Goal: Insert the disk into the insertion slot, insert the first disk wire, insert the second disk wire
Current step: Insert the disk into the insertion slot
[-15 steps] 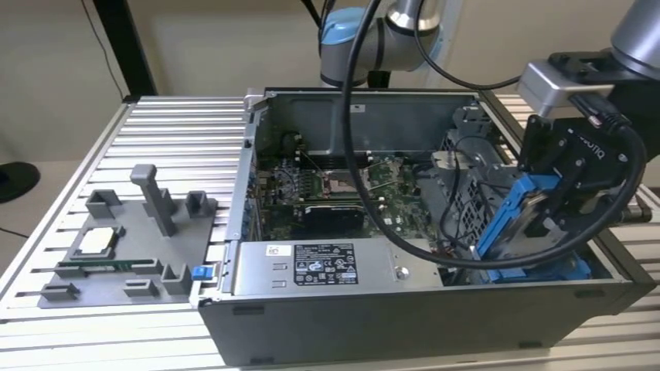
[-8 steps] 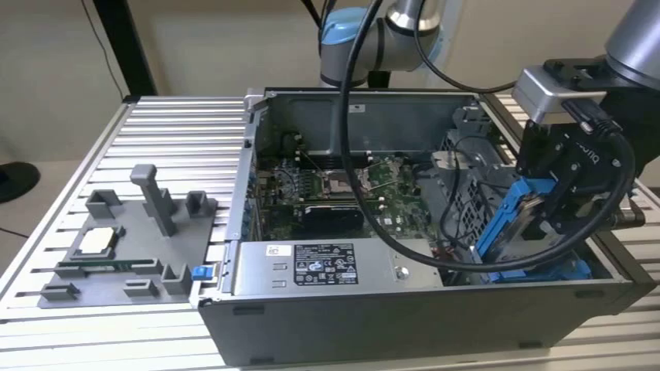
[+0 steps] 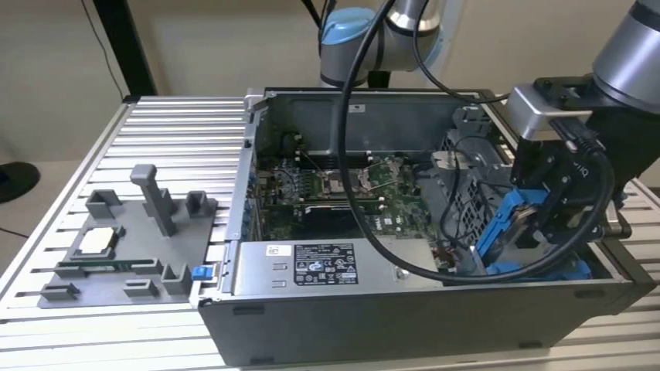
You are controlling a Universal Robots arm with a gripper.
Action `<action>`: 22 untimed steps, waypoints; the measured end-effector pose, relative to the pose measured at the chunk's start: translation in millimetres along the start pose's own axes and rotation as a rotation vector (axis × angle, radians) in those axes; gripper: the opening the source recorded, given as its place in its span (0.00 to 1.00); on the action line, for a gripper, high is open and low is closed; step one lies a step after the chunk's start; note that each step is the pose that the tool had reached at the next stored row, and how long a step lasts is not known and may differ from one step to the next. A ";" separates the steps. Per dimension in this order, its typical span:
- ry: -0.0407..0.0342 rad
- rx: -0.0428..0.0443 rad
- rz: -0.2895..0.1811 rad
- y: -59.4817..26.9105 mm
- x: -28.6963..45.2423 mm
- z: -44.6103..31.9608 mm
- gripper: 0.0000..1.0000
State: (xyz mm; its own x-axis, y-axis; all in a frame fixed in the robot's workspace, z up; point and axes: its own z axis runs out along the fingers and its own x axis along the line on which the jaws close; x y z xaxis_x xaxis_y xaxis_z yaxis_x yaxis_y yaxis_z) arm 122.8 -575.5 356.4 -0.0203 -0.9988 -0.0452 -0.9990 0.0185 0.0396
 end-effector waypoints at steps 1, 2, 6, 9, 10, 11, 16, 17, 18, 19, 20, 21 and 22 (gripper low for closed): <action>0.0001 0.0000 0.000 0.0 0.0 0.2 0.00; -0.0009 0.0000 0.000 0.0 -0.1 0.3 0.00; -0.0001 0.0000 0.001 0.0 -0.1 -0.7 1.00; -0.0003 0.0000 0.001 0.4 -0.5 -9.7 1.00; -0.0003 0.0000 0.001 0.6 -0.7 -14.3 1.00; -0.0001 -0.0002 0.001 0.8 -0.8 -18.8 1.00; -0.0001 -0.0006 0.001 1.7 -1.9 -41.7 1.00; -0.0001 -0.0006 0.001 1.9 -2.1 -45.7 1.00; -0.0001 -0.0006 0.001 2.0 -2.3 -49.5 1.00; 0.0001 -0.0006 0.001 2.1 -2.4 -51.5 1.00; -0.0002 -0.0006 0.001 2.1 -2.3 -52.0 1.00; -0.0003 -0.0006 0.001 2.1 -2.4 -51.9 1.00; -0.0004 -0.0006 0.001 2.1 -2.4 -51.9 1.00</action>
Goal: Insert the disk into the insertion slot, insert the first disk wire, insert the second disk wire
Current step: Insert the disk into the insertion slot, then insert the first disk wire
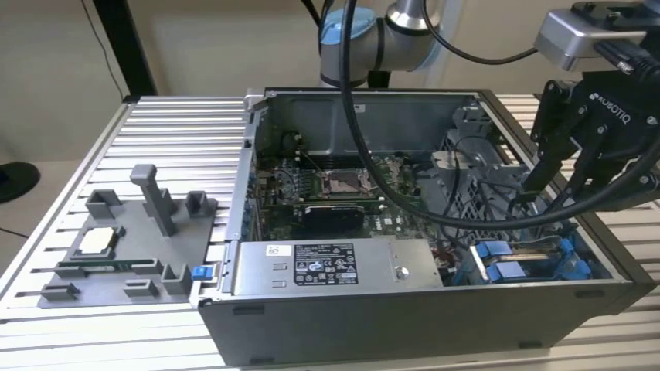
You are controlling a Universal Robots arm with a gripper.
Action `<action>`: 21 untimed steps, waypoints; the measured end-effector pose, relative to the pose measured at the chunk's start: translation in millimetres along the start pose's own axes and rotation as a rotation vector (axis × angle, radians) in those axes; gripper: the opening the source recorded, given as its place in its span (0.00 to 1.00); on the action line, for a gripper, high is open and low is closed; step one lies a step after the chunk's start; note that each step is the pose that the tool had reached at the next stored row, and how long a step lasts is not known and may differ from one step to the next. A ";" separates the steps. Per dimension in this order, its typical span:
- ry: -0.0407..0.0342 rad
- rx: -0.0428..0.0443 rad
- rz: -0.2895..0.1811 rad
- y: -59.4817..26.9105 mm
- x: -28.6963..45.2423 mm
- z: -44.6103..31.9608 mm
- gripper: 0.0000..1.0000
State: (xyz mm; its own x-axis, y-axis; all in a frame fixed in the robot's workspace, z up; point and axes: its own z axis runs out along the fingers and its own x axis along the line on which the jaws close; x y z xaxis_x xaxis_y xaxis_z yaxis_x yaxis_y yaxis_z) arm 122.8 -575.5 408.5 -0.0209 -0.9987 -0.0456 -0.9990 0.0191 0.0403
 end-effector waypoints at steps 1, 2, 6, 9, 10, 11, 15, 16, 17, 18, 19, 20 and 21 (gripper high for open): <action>0.0000 0.0000 0.000 0.0 0.0 0.0 1.00; 0.0001 0.0000 0.000 0.0 0.0 -0.1 1.00; 0.0004 0.0000 0.000 0.1 -0.3 -0.8 1.00; 0.0004 0.0000 0.000 0.2 -0.6 -5.4 1.00; 0.0003 0.0000 0.000 0.3 -0.7 -6.9 1.00; 0.0003 0.0000 0.000 0.4 -0.8 -8.6 1.00; 0.0002 0.0000 0.000 0.6 -1.2 -15.4 1.00; 0.0001 0.0000 0.000 0.7 -1.4 -15.8 1.00; 0.0001 0.0000 0.000 0.7 -1.4 -15.8 1.00; 0.0002 0.0000 0.000 0.7 -1.4 -15.9 1.00; 0.0002 -0.0001 0.000 0.7 -1.5 -15.9 1.00; 0.0003 0.0000 0.000 0.7 -1.5 -15.9 1.00; 0.0002 0.0000 0.000 0.7 -1.5 -15.9 1.00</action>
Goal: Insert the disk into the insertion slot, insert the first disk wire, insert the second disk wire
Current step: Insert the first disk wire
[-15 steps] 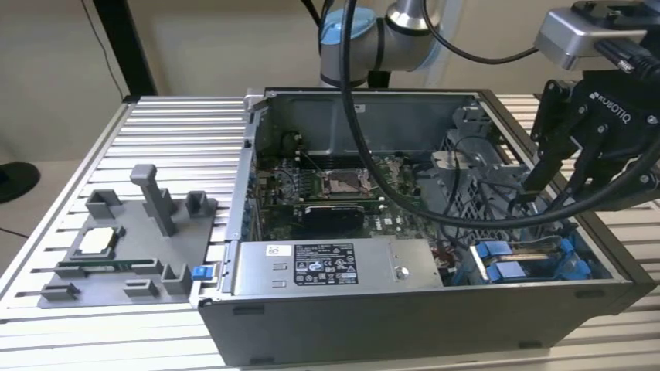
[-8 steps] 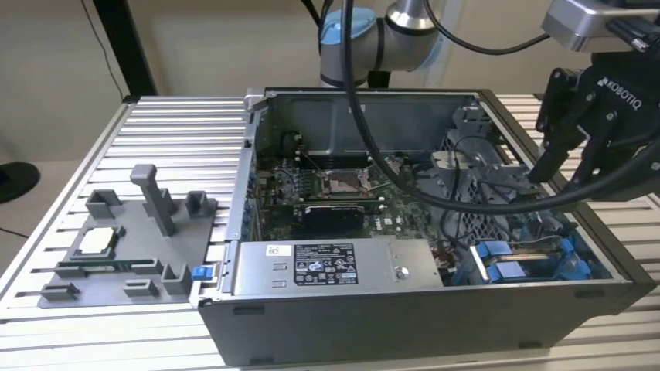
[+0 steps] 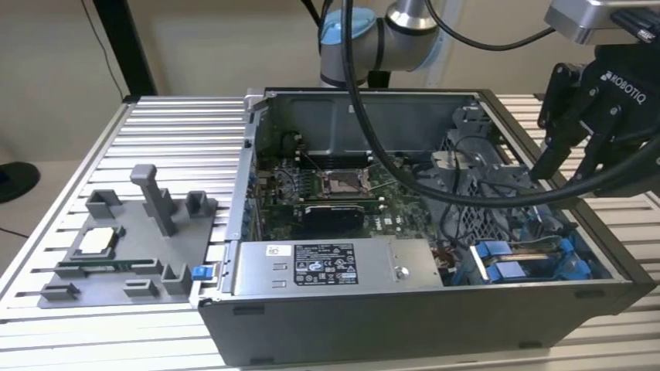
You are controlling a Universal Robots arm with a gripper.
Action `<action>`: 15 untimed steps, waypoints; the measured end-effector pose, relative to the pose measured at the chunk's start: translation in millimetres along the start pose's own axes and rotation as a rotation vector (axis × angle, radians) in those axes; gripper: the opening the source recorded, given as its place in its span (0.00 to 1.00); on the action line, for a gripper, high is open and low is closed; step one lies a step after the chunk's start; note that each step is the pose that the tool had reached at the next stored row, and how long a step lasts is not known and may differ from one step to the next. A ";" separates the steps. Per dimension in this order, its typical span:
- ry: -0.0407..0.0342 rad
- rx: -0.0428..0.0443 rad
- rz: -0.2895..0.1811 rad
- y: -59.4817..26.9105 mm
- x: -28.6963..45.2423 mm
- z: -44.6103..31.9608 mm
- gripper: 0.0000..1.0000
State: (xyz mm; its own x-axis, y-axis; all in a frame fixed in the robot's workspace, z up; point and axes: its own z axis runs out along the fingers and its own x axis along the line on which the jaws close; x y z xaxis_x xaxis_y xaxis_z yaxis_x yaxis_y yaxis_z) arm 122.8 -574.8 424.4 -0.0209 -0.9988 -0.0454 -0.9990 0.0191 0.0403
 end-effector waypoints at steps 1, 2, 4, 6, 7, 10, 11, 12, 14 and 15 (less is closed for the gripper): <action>0.0000 0.0000 0.000 0.0 0.0 0.0 1.00; 0.0000 0.0000 0.000 0.0 -0.1 0.0 1.00; 0.0001 0.0006 -0.001 -0.1 -0.4 0.5 1.00; 0.0007 0.0022 -0.004 -0.2 -0.7 1.9 1.00; 0.0007 0.0046 -0.005 -0.1 -0.8 2.9 1.00; 0.0008 0.0147 -0.008 -0.2 -1.9 6.4 1.00; 0.0008 0.0181 -0.010 -0.3 -2.6 7.9 1.00; 0.0007 0.0208 -0.011 -0.4 -3.4 9.5 1.00; 0.0007 0.0254 -0.014 -0.4 -5.7 13.2 1.00; 0.0007 0.0284 -0.014 -0.4 -7.4 14.7 1.00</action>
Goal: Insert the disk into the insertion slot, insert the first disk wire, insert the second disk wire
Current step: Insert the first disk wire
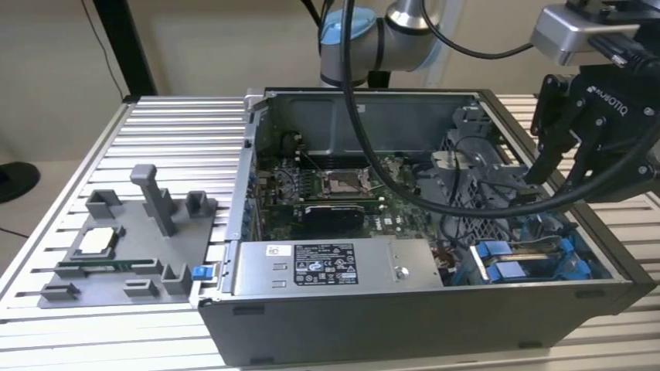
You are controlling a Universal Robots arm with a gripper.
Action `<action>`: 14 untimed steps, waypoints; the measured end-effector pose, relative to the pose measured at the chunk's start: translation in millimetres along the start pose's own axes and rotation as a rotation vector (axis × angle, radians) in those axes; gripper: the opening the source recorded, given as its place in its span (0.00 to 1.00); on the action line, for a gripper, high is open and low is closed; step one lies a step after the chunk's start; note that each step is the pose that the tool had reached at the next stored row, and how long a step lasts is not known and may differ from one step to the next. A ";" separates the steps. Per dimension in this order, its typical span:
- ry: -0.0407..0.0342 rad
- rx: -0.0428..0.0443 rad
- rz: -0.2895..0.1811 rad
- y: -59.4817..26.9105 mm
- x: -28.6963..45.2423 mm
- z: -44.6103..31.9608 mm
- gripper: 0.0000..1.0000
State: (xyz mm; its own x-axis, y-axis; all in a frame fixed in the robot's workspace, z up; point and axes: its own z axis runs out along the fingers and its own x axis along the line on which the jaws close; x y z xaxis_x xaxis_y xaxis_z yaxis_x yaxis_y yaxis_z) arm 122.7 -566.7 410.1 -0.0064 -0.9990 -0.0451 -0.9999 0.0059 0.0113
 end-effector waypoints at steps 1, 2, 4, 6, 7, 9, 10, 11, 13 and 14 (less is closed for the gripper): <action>0.0001 0.0034 -0.001 0.0 -2.2 1.2 1.00; -0.0001 0.0069 -0.002 0.0 -4.7 2.2 1.00; 0.0000 0.0133 -0.003 0.0 -11.4 3.7 1.00; 0.0008 0.0206 -0.005 0.0 -17.2 6.1 1.00; 0.0017 0.0237 -0.005 0.0 -19.4 7.4 1.00; 0.0049 0.0277 -0.007 -0.1 -24.0 10.2 1.00; 0.0070 0.0295 -0.007 0.0 -26.4 11.7 1.00; 0.0104 0.0306 -0.008 0.0 -27.7 12.7 1.00; 0.0140 0.0305 -0.012 0.0 -27.7 13.6 1.00; 0.0144 0.0304 -0.015 0.0 -27.7 13.6 1.00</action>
State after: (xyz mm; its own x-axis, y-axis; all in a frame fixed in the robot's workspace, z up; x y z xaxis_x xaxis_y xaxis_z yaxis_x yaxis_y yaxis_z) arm 122.8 -538.5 397.8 0.0090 -0.9995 -0.0306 -0.9998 -0.0084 -0.0197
